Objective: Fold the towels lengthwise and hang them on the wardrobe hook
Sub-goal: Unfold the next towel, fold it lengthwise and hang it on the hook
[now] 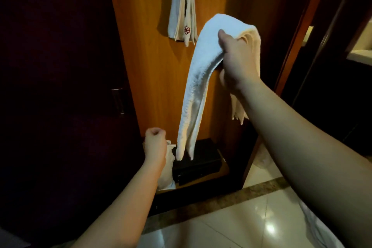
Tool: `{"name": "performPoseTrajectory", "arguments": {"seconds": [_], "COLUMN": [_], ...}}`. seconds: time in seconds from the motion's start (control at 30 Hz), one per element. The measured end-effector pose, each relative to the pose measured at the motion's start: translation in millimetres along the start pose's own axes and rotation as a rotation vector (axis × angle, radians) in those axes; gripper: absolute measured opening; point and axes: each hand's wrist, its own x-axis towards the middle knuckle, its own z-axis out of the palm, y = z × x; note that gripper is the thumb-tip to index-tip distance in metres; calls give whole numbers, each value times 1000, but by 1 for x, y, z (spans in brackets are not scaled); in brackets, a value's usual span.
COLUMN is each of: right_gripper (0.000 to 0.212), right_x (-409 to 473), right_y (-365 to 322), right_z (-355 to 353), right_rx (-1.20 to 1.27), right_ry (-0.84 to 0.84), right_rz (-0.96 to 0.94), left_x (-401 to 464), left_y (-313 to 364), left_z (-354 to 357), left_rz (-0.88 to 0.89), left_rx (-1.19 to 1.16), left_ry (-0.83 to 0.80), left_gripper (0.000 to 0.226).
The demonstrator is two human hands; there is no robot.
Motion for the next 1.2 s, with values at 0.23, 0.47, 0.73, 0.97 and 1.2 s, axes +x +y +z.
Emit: {"name": "performPoseTrajectory", "arguments": {"seconds": [0.23,0.47,0.73,0.97,1.2], "right_gripper": [38,40,32,53,70], "right_x": [5,8,20,43,94], "right_y": [-4,-31,-56,-38,-25], "right_z": [7,22,11,-36,-44], "right_rx": [-605,-524,-183,-406,-215], "right_ry": [-172,-183,4,121,204], "right_rz": [-185,-158,-183,-216,-117], "left_x": [-75,-83,-54,-36,-6], "left_y": [90,107,151,191,239], "left_z": [21,52,54,55,66], "left_rz": [411,411,181,218,212], "left_rx": [-422,-178,-515,-896,-984], "left_ry": [-581,-753,-595,-377,-397], "left_gripper": [52,95,79,28,36]}}
